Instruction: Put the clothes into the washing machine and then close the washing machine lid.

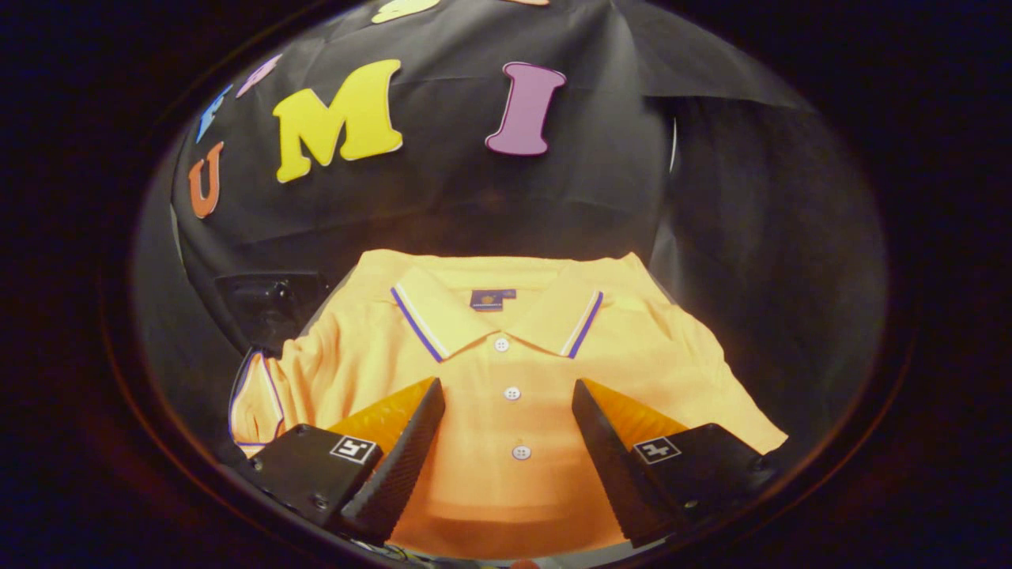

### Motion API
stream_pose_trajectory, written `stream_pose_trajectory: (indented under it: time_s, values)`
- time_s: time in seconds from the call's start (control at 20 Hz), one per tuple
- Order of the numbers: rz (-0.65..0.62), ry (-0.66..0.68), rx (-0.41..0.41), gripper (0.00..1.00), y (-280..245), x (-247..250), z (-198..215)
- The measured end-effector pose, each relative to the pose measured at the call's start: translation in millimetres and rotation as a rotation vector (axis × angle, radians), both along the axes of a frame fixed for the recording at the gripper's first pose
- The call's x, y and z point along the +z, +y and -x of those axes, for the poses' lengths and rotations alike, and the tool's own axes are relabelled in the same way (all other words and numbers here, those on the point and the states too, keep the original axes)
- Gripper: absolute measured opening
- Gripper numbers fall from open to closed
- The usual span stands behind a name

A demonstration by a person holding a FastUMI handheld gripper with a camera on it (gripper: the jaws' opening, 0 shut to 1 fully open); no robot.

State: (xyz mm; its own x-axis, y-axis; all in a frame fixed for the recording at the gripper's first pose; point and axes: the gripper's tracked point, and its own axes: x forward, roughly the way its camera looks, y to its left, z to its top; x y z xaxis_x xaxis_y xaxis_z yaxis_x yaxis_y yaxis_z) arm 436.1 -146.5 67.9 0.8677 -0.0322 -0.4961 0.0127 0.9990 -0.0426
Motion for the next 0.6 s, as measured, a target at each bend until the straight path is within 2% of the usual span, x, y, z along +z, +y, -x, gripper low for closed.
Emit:
stream_pose_trajectory:
  time_s: [0.15,0.25,0.5,0.6]
  values:
    - [-0.011,0.101,-0.001,1.0,4.2,0.3,2.2]
    - [0.002,0.115,0.03,0.88,9.9,4.6,-1.3]
    - [-0.053,0.098,0.005,0.07,15.2,4.2,-4.6]
    - [-0.063,0.113,-0.001,0.05,14.5,6.3,-2.5]
